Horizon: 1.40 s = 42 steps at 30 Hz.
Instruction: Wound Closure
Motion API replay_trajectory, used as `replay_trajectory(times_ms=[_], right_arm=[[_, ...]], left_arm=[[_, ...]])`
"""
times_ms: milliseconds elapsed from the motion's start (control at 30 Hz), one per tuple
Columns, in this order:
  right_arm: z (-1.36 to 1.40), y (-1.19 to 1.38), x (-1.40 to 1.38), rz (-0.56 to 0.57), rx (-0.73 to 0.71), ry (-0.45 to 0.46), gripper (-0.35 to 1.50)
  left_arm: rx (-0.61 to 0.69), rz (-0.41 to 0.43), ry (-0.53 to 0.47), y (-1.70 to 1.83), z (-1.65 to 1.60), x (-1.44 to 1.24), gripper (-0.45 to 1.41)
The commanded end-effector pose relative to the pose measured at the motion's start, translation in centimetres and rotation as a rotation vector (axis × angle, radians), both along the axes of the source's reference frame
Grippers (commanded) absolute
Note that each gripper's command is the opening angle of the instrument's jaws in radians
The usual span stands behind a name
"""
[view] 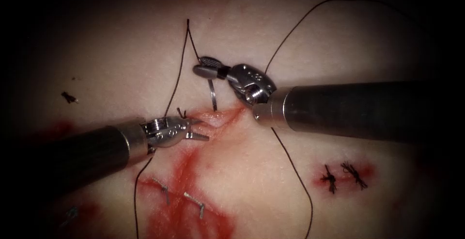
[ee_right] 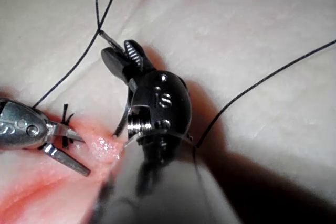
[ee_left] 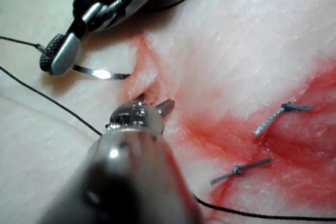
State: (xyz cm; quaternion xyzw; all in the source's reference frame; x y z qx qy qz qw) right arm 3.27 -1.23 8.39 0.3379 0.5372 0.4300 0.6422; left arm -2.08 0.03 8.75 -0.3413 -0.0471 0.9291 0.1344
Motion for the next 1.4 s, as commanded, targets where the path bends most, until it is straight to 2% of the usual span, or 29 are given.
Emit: replay_trajectory(times_ms=[33,400,700,867,1033,1100,1133,1167,1200,1233,1267,1333,1400], right_arm=[[0.03,-0.05,0.07,0.002,0.039,0.004,-0.35],[-0.02,-0.21,0.13,-0.04,0.283,0.04,-0.35],[-0.12,-0.44,0.21,-0.078,0.574,0.064,-0.35],[-0.22,-0.52,0.14,-0.1,0.676,0.01,-0.35],[-0.23,-0.26,0.05,-0.003,0.674,-0.007,-0.35],[-0.18,-0.12,0.03,0.073,0.58,-0.009,-0.35],[-0.14,-0.02,0.02,0.125,0.489,0.014,-0.35],[-0.11,0.05,0.0,0.163,0.446,0.044,-0.3],[-0.09,0.11,-0.02,0.194,0.398,0.07,0.21],[-0.06,0.19,-0.04,0.224,0.313,0.088,0.88],[-0.04,0.26,-0.06,0.243,0.253,0.089,1.15],[-0.02,0.4,-0.08,0.277,0.165,0.062,1.43],[-0.01,0.49,-0.12,0.302,0.089,0.036,1.48]], left_arm=[[-0.001,0.001,-0.001,0.01,0.07,-0.06,0.51],[-0.002,0.002,-0.001,0.0,0.08,-0.04,0.51],[0.0,0.005,-0.004,0.01,0.06,-0.01,0.51],[0.001,0.006,-0.004,0.01,0.06,0.0,0.51],[0.001,0.004,-0.003,0.01,0.06,-0.01,0.49],[0.001,0.003,-0.002,0.0,0.05,-0.02,0.49],[0.001,0.002,-0.002,-0.01,0.05,-0.03,0.49],[0.001,0.001,-0.002,-0.01,0.05,-0.03,0.49],[0.001,0.001,-0.001,-0.01,0.04,-0.03,0.49],[0.002,0.0,-0.001,-0.01,0.04,-0.04,0.47],[0.002,0.0,-0.001,-0.01,0.03,-0.04,0.47],[0.007,-0.005,-0.001,-0.01,0.03,-0.04,0.47],[0.007,-0.005,-0.001,-0.02,0.03,-0.04,0.46]])
